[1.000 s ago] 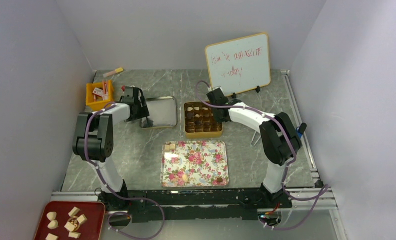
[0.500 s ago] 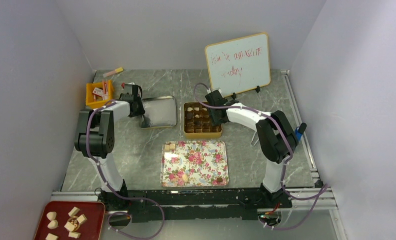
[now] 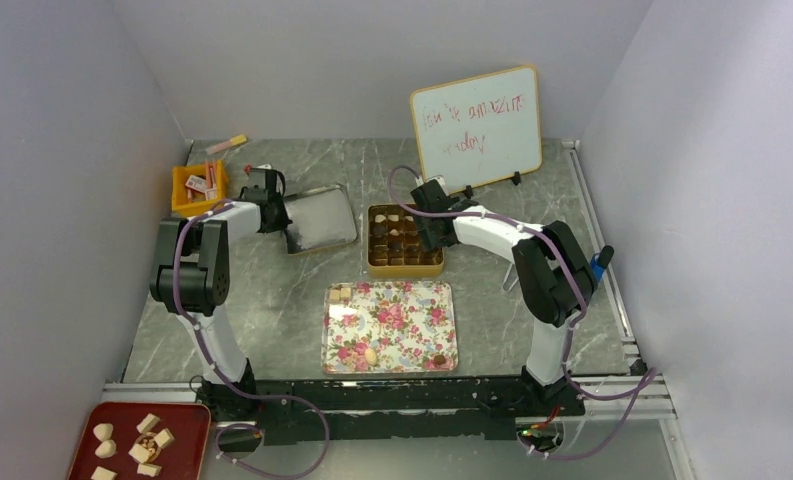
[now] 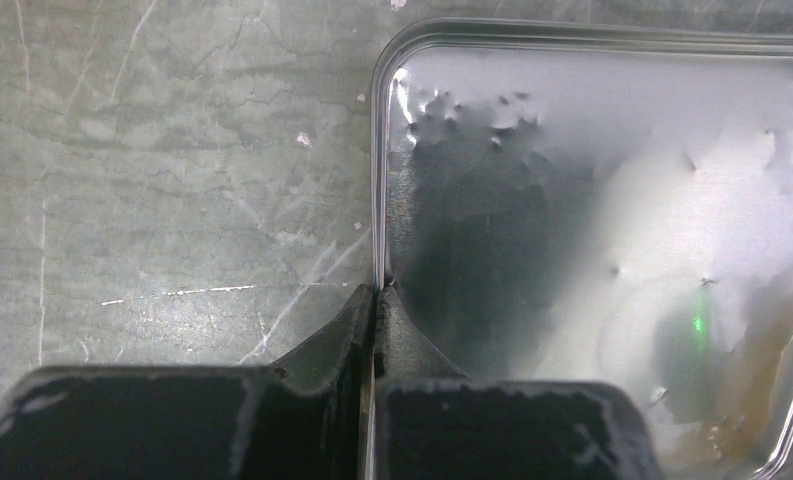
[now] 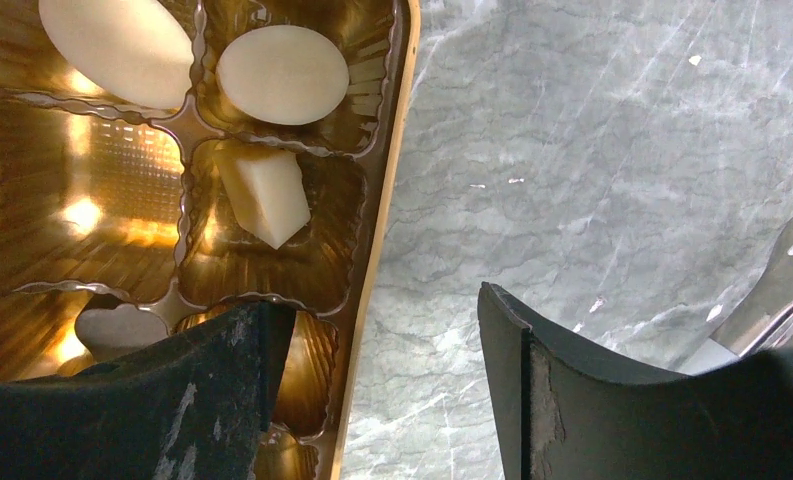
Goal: Pack the chocolate
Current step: Pick up the box lid from the center of the board, then close the box lid on the packing box.
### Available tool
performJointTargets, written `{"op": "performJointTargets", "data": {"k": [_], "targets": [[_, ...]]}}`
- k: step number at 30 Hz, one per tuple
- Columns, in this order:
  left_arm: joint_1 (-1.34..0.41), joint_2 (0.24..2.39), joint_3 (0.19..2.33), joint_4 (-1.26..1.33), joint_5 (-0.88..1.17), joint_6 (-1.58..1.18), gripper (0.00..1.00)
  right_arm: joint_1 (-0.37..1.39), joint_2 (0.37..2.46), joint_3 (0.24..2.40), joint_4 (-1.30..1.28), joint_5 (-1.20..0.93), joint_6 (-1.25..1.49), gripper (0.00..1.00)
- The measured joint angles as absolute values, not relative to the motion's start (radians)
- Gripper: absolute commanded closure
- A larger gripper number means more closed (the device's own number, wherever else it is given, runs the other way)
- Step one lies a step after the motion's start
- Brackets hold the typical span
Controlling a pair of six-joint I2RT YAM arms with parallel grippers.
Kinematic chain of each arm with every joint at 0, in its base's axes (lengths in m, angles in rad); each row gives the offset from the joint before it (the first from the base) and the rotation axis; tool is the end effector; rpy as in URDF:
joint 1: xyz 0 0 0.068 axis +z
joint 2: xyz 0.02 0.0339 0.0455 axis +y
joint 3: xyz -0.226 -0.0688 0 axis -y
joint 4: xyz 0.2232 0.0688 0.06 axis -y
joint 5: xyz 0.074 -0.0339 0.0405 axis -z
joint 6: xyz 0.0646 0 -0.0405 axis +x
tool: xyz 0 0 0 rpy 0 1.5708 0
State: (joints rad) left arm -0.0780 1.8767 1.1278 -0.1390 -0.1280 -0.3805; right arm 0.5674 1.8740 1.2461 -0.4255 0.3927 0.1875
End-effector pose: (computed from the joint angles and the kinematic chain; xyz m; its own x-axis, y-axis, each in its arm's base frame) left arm 0.3790 -0.0214 0.1139 -0.7170 -0.3134 -0.6227 -0.2900 0.9464 -0.1424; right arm 0.3249 0.1777 0.1304 -0.7829 -0.2947 -0.5479 -0.1944 0.9525 -0.2346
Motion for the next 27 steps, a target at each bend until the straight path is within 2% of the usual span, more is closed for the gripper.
{"op": "performJointTargets", "data": {"k": [27], "targets": [[-0.078, 1.814, 1.128, -0.218, -0.128, -0.381, 0.95, 0.569, 1.745, 1.365, -0.473, 0.394, 0.232, 0.31]]}}
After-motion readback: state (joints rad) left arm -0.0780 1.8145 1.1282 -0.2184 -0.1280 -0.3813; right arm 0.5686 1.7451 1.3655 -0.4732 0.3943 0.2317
